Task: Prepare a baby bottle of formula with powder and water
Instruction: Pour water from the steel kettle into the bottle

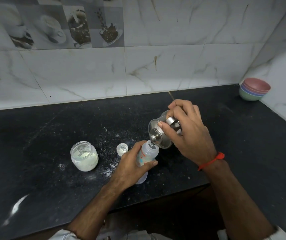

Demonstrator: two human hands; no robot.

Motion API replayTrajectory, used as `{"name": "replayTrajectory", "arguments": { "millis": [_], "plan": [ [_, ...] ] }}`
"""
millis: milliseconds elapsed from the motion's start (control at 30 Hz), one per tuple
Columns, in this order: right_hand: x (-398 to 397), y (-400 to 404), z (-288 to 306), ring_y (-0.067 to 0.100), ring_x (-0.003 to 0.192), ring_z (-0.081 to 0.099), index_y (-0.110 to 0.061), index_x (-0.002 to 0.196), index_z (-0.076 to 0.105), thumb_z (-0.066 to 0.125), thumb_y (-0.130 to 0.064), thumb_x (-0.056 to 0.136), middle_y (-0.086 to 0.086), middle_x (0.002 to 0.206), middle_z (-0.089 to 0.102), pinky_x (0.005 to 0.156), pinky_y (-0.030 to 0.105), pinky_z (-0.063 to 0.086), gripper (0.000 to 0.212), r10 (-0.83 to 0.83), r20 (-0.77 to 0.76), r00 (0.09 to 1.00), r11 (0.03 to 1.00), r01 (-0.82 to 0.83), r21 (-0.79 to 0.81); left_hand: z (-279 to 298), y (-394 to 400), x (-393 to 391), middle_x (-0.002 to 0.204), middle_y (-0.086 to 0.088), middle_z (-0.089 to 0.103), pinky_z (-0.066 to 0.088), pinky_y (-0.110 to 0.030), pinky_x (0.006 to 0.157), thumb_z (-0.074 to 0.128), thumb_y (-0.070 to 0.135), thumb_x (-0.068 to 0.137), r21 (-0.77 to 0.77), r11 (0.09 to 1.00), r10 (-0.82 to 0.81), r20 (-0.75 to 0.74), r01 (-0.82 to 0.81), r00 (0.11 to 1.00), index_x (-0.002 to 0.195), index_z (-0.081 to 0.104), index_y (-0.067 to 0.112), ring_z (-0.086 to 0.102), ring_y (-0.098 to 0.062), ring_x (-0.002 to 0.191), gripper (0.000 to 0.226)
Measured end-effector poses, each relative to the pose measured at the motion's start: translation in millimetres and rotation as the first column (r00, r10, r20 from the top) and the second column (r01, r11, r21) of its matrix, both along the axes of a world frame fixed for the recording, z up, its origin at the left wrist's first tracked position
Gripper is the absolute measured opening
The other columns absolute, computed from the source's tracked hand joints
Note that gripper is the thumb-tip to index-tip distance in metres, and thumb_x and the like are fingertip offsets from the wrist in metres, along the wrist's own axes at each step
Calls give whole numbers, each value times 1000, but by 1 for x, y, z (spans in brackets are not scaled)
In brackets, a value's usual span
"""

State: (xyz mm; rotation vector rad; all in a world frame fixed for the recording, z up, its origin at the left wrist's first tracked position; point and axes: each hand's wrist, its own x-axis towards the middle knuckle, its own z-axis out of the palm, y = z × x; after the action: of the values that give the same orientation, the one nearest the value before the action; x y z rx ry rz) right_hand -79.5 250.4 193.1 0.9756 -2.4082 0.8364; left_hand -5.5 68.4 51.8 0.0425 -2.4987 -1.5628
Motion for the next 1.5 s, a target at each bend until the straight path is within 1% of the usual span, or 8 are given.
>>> {"name": "replayTrajectory", "arguments": {
  "millis": [133,367,600,767,967,1067,1200,1500],
  "plan": [
    [3,-3,3,18,117,49,-16,106,64,60,-42,98,-1,131,53,67,35,59,27,4,-16,1000,1000,-4,2,-1,-3,0,128,31,62,53,-16,91,81,59,80,7,1000,-2,-2,2,1000,131,45,62,61,4,120,62],
    [4,-3,10,19,116,49,-16,104,64,58,-43,98,1,131,54,62,39,60,29,16,-54,998,1000,-16,4,-3,-5,0,129,32,61,50,-8,91,81,59,80,17,1000,2,-5,-2,1000,130,45,64,61,5,120,62],
    [6,-5,17,19,118,49,-14,103,66,57,-43,98,3,132,56,65,34,58,31,27,-78,997,1000,-27,3,-7,-6,3,127,36,60,47,-4,90,80,64,77,16,1000,20,13,-20,1000,127,45,68,59,10,119,61],
    [4,-6,21,19,120,48,-14,103,67,59,-42,98,5,133,56,69,28,54,29,33,-91,995,999,-32,12,-12,-7,5,125,37,63,46,-3,89,84,50,81,35,999,13,34,-14,999,128,48,59,60,12,119,59],
    [2,-6,23,19,121,48,-16,103,66,57,-43,98,5,134,55,64,27,55,29,32,-109,993,999,-30,20,-16,-9,6,124,39,62,45,-1,87,85,48,83,10,1000,20,44,-21,999,126,47,62,59,15,117,59],
    [2,-6,24,21,122,49,-16,104,66,56,-44,99,6,134,55,65,30,57,30,36,-113,993,999,-33,25,-18,-9,6,123,40,63,43,0,88,85,44,84,6,1000,12,40,-12,999,125,47,65,59,16,116,60],
    [2,-5,25,23,122,50,-16,104,66,57,-43,99,6,135,55,64,35,61,29,41,-110,993,999,-38,32,-22,-9,6,123,40,62,43,1,88,84,46,83,-15,1000,16,41,-15,999,124,45,69,58,16,117,61],
    [3,-4,24,24,123,50,-15,103,67,57,-44,99,8,135,55,67,37,61,31,48,-114,992,998,-43,43,-30,-9,7,126,36,59,44,-1,87,80,59,81,-25,1000,17,44,-16,999,126,43,69,58,11,119,59]
  ]
}}
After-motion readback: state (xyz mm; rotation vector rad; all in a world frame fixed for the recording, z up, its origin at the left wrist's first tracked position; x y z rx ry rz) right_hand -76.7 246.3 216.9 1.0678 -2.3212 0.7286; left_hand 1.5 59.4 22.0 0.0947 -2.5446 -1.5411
